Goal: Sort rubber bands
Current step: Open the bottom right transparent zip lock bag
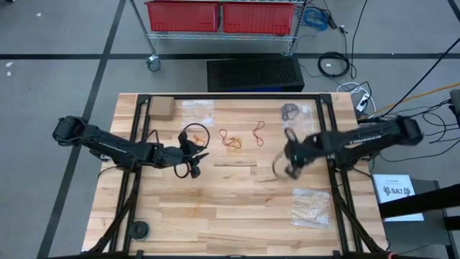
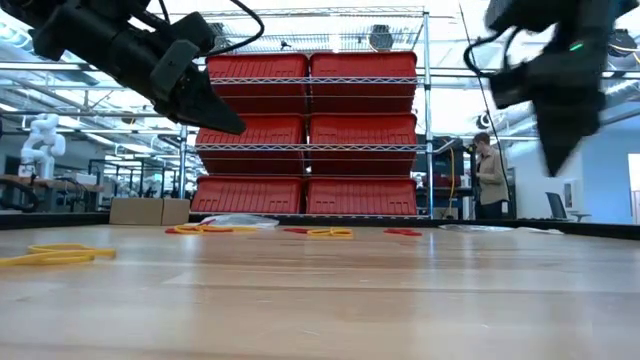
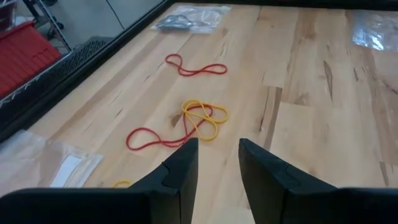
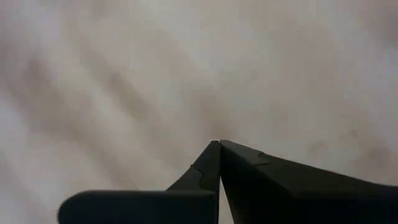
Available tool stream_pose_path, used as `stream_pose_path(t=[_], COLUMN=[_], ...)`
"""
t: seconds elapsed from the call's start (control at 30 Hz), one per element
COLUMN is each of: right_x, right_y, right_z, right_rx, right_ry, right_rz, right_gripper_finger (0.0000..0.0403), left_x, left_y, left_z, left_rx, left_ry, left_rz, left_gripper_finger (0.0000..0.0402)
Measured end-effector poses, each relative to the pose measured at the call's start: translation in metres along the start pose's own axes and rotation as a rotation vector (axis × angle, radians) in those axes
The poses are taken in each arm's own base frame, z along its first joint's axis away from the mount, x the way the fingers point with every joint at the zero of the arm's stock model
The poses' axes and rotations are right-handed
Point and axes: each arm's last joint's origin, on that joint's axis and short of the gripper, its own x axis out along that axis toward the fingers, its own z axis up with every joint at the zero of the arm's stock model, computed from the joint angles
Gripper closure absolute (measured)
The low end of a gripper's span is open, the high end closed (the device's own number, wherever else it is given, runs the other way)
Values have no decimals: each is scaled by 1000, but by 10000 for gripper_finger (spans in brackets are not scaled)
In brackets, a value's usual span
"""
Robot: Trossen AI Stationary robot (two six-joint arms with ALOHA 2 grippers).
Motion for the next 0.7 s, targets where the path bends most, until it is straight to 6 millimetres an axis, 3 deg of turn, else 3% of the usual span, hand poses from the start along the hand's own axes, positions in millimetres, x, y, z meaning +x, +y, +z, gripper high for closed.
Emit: stream_pose_path(t=[0.17, 0.37, 0.57, 0.7], right_x=[8, 22, 47, 66], right_y=[37, 61, 80, 90], right_z=[-44, -85, -105, -102], right_rx=[-78, -97, -162, -209], right_ry=[136, 239, 295, 295], right_rz=[8, -51, -74, -56], right_gripper_finger=[403, 403, 403, 403], left_x=[-2, -2, -2, -2], left_y=[1, 1, 1, 1], left_z=[1, 1, 1, 1], left_rx=[-3, -3, -3, -3], left_ry=[2, 2, 2, 1], left_rz=[0, 0, 0, 0], left_gripper_finger=[281, 281, 281, 281])
